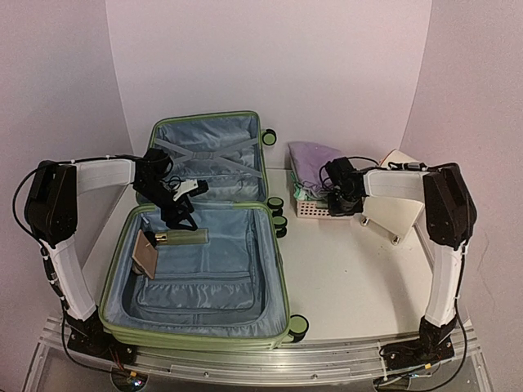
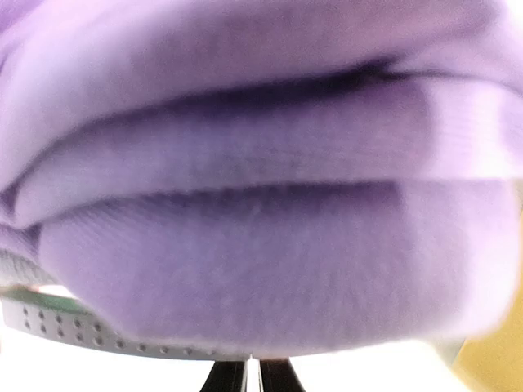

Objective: Open, take out, and arrange the luggage

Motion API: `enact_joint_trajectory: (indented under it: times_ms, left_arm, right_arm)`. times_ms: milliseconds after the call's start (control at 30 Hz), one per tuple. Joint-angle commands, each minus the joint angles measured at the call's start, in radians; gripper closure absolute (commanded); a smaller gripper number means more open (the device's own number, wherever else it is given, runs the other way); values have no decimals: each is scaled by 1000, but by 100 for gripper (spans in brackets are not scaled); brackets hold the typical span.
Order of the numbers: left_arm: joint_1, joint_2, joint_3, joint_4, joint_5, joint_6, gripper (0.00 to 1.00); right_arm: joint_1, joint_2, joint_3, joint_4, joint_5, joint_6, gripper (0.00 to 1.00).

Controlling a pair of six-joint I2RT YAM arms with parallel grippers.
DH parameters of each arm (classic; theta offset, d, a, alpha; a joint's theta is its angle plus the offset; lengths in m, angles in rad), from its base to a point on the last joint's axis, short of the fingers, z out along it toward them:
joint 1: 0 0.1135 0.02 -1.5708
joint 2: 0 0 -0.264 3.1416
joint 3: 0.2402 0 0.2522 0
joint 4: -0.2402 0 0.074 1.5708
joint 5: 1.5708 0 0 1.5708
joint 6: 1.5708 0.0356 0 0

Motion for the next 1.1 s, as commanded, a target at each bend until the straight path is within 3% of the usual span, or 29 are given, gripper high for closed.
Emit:
enact_joint_trajectory:
  times_ms: [0,100,300,467,600,800,1067]
  left_arm:
    - [89,-37,69,336,-190,-25,21]
    - [88,-43,64,337,-192,-24,21]
    - [88,-57,42,329,-181,-20,21]
    - [89,-52,66,300,-166,-2,21]
    - [89,-58,73,294,-158,-2,21]
    - [86,-79,52,288,-147,-10,20]
    - [78,-89,44,281,-143,-7,19]
  right_arm:
    - [-30,43,138,40,35,-64,91]
    - [-28,18,165,15,-65,-40,87]
    - [30,-198,151,-14,-133,-33,61]
    - [21,-302,246,-86,41,-26,38]
    - [-69,-237,378,-217,160,-37,3]
    - [-150,-20,624,-410,364,-94,2]
    - [-200,170,800,-508,369,-164,2]
